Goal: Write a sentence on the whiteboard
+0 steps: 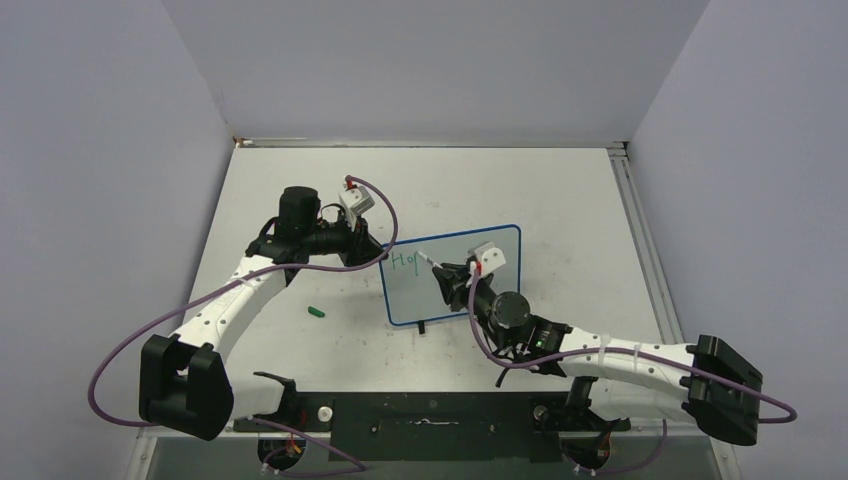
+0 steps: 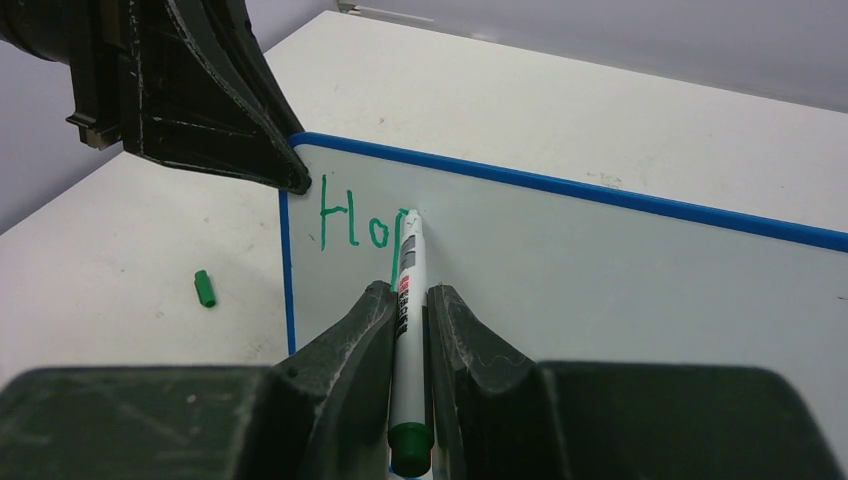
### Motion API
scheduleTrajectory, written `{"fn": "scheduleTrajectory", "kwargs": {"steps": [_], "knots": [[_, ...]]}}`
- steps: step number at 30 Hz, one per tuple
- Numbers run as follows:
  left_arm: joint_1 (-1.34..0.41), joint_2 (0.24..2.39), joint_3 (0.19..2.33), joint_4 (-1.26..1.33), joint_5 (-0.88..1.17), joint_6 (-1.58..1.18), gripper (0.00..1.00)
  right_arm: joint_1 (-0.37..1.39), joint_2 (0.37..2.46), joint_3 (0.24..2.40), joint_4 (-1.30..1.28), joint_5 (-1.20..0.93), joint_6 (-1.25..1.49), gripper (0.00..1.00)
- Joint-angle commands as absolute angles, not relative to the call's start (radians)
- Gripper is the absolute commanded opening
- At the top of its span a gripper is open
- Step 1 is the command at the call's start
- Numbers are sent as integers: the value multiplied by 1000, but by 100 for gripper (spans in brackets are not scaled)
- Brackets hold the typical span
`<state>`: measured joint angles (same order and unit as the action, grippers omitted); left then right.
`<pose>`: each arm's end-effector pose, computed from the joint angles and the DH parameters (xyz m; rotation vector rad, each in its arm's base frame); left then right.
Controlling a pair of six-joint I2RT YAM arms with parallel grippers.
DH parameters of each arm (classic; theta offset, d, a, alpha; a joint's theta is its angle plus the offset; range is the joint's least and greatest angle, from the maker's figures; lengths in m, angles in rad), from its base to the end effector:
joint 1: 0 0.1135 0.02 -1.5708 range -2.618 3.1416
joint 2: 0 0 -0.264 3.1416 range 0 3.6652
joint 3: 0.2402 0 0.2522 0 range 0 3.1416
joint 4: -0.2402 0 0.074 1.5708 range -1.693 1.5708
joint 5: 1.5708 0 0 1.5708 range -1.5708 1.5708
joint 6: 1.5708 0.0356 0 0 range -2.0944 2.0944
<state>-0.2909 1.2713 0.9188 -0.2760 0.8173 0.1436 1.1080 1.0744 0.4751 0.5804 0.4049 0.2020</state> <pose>0.2534 -0.1030 0.2797 0.8959 1.9311 -0.9757 0.1184 0.2059 0.2550 -0.4105 1.5799 0.6960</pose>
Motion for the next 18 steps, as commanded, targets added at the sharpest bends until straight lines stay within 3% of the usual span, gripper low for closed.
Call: {"fn": "scheduleTrajectory", "kwargs": {"steps": [1, 18], "knots": [[-291, 1281, 916, -321, 790, 184, 0, 1109, 1027, 492, 565, 466, 210, 5], [-291, 1283, 917, -321, 788, 184, 0, 1109, 1069, 483, 532, 416, 249, 5]]}}
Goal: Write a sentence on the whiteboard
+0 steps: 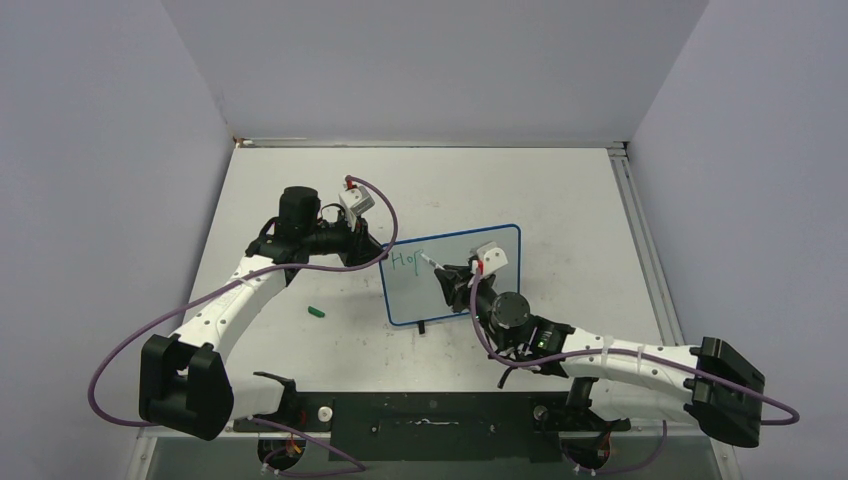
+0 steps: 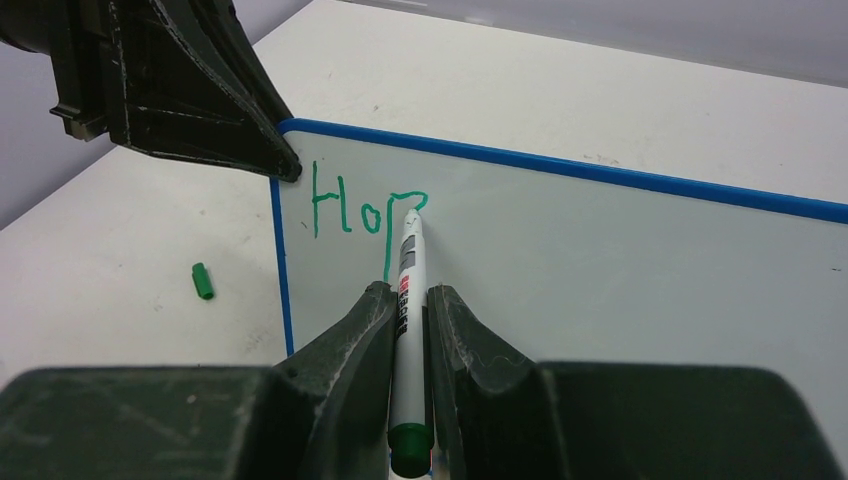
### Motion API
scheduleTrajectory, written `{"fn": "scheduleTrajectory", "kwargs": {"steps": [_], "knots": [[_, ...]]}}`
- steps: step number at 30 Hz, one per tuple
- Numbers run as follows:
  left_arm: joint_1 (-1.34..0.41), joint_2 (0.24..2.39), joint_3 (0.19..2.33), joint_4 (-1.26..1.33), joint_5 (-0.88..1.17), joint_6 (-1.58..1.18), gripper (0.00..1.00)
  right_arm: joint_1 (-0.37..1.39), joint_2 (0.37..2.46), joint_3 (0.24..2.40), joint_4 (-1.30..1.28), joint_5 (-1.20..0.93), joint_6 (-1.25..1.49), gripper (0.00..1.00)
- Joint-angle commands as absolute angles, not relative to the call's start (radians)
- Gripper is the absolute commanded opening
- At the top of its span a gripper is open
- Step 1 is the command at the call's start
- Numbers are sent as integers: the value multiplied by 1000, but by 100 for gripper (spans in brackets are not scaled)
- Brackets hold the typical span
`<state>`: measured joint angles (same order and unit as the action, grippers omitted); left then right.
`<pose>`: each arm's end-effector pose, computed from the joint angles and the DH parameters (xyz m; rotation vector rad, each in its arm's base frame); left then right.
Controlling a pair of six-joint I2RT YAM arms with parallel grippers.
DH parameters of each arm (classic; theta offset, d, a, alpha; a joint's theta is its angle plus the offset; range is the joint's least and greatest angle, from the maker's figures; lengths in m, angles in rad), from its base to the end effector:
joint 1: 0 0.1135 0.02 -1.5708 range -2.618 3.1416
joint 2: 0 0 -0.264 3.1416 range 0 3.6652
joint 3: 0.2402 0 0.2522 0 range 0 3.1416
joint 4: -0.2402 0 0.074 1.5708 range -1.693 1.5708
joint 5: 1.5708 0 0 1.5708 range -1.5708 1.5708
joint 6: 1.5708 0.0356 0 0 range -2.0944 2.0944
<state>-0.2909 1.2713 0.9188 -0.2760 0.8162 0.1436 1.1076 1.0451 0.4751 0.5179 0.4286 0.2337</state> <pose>0.2534 -0.1029 0.2796 0.8954 1.9316 -0.9745 0.1171 0.2013 0.2546 -0.3841 1.6170 0.6827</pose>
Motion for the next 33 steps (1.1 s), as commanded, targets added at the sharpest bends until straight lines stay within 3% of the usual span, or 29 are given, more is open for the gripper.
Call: {"fn": "scheduleTrajectory", "kwargs": {"steps": [1, 33], "knots": [[-291, 1283, 917, -320, 788, 184, 0, 1109, 1075, 483, 540, 411, 251, 5], [-291, 1285, 917, -321, 784, 184, 0, 1120, 1028, 438, 500, 489, 273, 5]]}}
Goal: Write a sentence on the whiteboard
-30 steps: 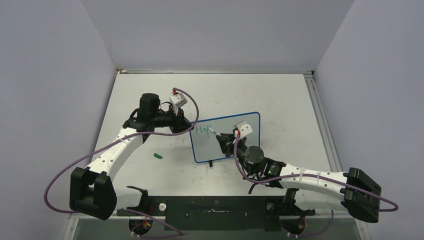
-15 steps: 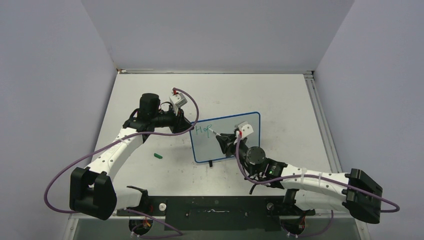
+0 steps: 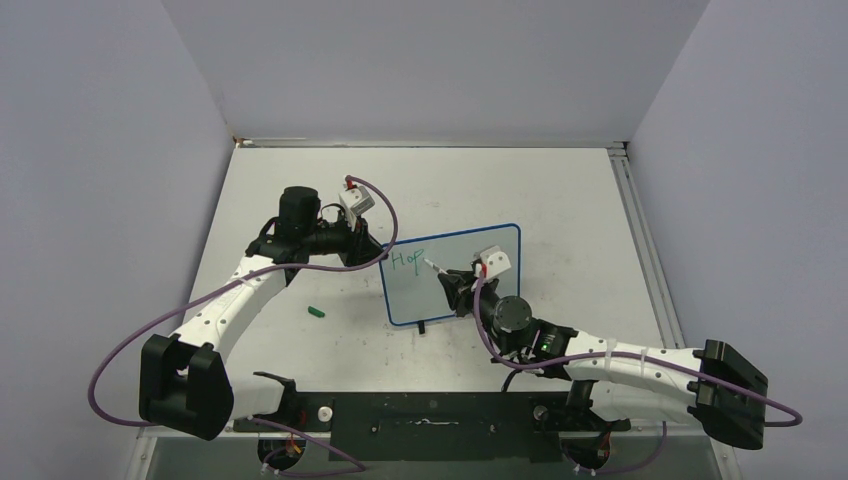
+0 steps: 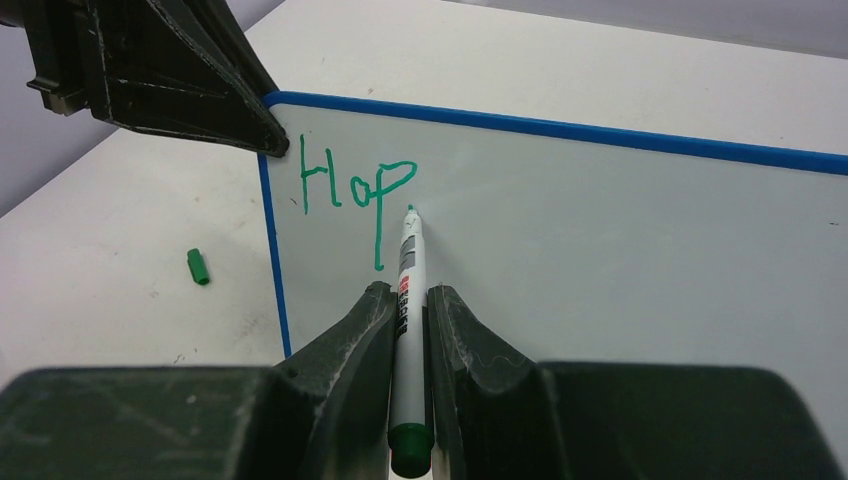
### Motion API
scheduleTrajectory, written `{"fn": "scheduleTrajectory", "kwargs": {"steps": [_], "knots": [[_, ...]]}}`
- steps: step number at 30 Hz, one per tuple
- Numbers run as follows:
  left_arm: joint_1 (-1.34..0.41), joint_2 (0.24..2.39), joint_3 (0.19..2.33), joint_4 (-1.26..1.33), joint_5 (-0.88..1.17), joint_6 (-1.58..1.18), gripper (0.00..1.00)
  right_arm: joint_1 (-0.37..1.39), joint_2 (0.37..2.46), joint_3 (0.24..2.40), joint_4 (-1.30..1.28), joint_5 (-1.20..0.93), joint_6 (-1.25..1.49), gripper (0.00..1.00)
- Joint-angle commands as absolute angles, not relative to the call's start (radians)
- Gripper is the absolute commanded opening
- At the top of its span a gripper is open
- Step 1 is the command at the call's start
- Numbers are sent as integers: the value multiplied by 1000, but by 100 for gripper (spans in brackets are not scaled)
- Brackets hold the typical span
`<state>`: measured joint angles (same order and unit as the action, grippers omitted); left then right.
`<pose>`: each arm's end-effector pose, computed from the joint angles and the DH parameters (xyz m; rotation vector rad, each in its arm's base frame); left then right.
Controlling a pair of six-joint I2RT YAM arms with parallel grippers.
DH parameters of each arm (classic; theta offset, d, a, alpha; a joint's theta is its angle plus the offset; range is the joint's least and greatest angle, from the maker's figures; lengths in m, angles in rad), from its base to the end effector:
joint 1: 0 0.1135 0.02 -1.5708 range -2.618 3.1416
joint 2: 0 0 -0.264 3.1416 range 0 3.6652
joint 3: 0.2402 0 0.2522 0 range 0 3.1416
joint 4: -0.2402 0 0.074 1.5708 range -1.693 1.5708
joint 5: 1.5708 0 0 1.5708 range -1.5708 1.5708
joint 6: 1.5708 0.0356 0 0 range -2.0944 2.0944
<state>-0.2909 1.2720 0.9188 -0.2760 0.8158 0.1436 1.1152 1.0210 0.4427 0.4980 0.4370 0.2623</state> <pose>0.2535 -0.1030 0.2795 0.8951 1.9325 -0.9743 0.1129 0.1962 0.2464 -0.3758 1.6469 0.6868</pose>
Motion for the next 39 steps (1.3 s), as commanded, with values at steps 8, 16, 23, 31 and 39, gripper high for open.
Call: {"fn": "scheduleTrajectory", "kwargs": {"steps": [8, 16, 23, 31, 39], "knots": [[-291, 1283, 919, -322, 785, 184, 0, 1119, 996, 436, 462, 526, 270, 5], [-291, 1282, 918, -322, 785, 184, 0, 1120, 993, 447, 485, 535, 244, 5], [-292, 1281, 916, -322, 784, 184, 0, 1119, 1002, 455, 544, 525, 213, 5], [-291, 1284, 919, -322, 784, 184, 0, 1119, 1039, 469, 585, 501, 199, 5], [-292, 1283, 919, -322, 784, 184, 0, 1119, 1054, 464, 558, 480, 231, 5]]}}
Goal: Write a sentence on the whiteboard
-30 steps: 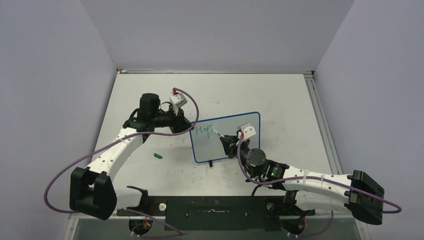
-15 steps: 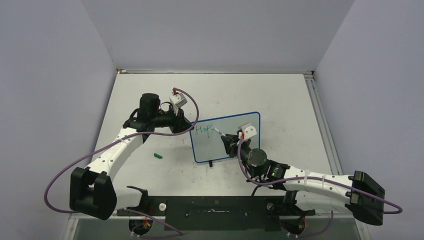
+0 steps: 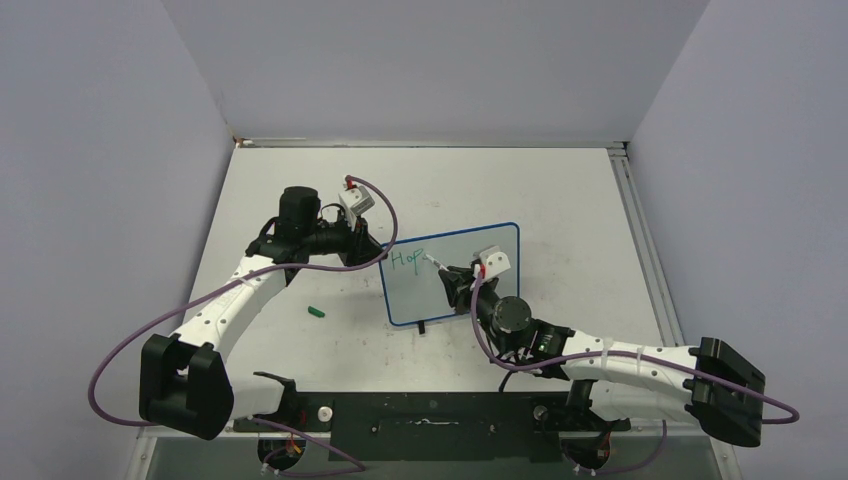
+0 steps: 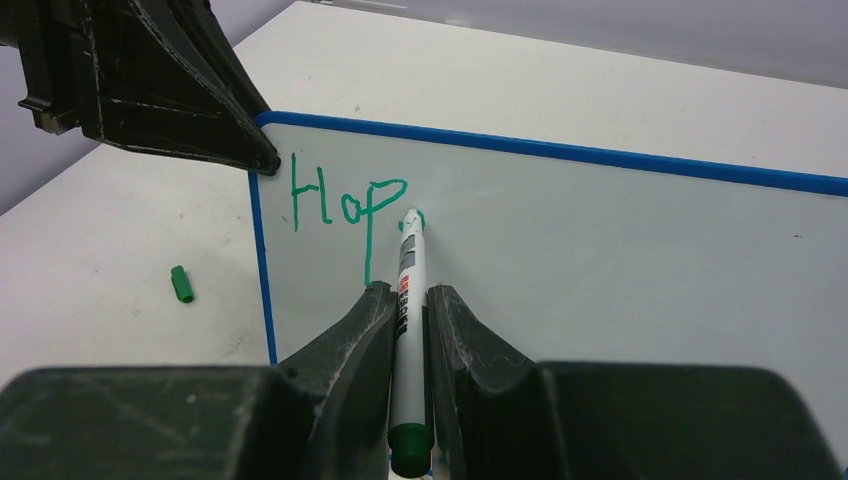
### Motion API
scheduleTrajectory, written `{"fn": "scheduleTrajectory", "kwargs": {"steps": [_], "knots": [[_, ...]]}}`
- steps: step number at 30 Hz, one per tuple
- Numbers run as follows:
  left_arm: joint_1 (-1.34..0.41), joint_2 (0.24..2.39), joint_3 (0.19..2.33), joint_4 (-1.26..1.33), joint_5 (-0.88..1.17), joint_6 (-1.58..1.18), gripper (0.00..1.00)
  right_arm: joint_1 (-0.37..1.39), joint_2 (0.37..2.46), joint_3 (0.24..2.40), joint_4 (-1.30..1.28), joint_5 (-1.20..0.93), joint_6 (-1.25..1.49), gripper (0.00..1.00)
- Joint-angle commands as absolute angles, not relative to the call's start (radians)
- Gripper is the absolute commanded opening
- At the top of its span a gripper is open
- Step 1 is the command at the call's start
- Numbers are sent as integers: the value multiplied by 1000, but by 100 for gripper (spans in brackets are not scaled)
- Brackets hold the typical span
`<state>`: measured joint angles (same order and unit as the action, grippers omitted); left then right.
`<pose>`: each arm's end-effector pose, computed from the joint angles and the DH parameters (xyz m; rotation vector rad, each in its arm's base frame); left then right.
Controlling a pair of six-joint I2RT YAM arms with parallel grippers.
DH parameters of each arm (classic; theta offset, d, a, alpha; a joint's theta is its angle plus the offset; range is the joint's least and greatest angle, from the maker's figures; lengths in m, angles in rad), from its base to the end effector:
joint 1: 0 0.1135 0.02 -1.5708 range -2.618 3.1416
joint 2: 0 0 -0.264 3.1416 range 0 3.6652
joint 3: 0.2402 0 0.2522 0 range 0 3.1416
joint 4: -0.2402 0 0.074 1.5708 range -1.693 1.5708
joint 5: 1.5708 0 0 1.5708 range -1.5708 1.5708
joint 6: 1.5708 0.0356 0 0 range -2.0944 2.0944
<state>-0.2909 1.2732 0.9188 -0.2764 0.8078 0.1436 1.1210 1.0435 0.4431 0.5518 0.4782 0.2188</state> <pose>0.2539 -0.1029 0.2790 0.8911 1.9376 -0.9662 0.1142 0.1988 0.2476 -0.3654 1.6118 0.6445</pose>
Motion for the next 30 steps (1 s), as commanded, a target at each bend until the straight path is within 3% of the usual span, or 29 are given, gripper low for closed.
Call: {"fn": "scheduleTrajectory", "kwargs": {"steps": [1, 30], "knots": [[-291, 1283, 918, -322, 785, 184, 0, 1120, 1052, 462, 551, 478, 236, 5], [-291, 1282, 919, -323, 782, 185, 0, 1120, 1031, 425, 447, 493, 302, 5]]}}
